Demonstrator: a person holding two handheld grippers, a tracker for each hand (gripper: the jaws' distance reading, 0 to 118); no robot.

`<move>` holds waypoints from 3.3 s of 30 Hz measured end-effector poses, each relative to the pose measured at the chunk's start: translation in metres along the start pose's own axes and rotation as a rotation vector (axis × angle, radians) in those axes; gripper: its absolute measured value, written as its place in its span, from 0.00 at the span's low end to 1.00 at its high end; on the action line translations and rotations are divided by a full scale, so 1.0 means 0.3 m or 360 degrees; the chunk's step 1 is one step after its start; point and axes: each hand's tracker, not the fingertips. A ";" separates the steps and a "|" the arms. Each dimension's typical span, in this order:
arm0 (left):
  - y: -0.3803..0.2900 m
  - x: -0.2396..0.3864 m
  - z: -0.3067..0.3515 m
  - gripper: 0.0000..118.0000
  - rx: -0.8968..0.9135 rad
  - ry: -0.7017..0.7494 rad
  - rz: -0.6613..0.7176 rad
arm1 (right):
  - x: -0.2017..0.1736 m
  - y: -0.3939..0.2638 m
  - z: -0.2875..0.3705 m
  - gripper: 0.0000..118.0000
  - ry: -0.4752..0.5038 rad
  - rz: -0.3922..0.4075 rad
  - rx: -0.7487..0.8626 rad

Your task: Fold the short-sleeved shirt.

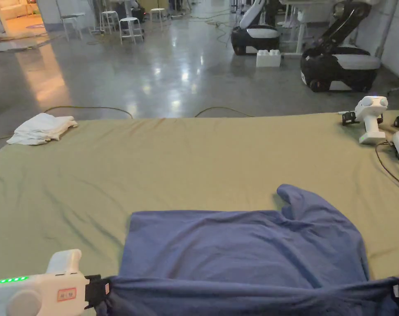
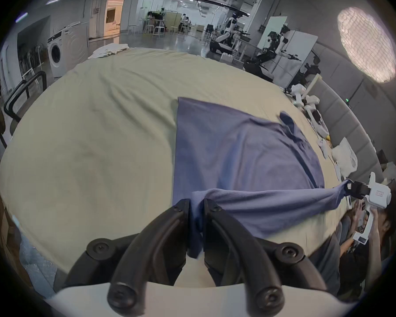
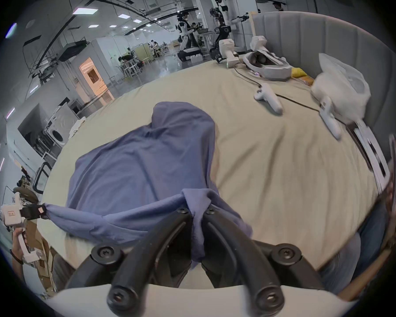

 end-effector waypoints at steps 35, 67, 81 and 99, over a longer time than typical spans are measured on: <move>-0.285 0.453 0.813 0.65 0.1451 0.0296 -0.0432 | -0.453 -0.161 0.721 0.26 0.0181 0.0436 0.1062; -0.180 0.036 0.019 0.72 0.0426 0.0064 0.0128 | -0.380 -0.212 0.595 0.00 0.0181 0.0371 0.0808; -0.153 0.042 -0.364 0.10 0.0072 0.0190 0.0063 | -0.266 -0.236 0.473 0.00 0.0033 0.0222 0.0521; -0.139 0.063 -0.395 0.09 -0.0033 0.0293 -0.0068 | -0.010 -0.135 -0.354 0.36 -0.0302 -0.0093 -0.0004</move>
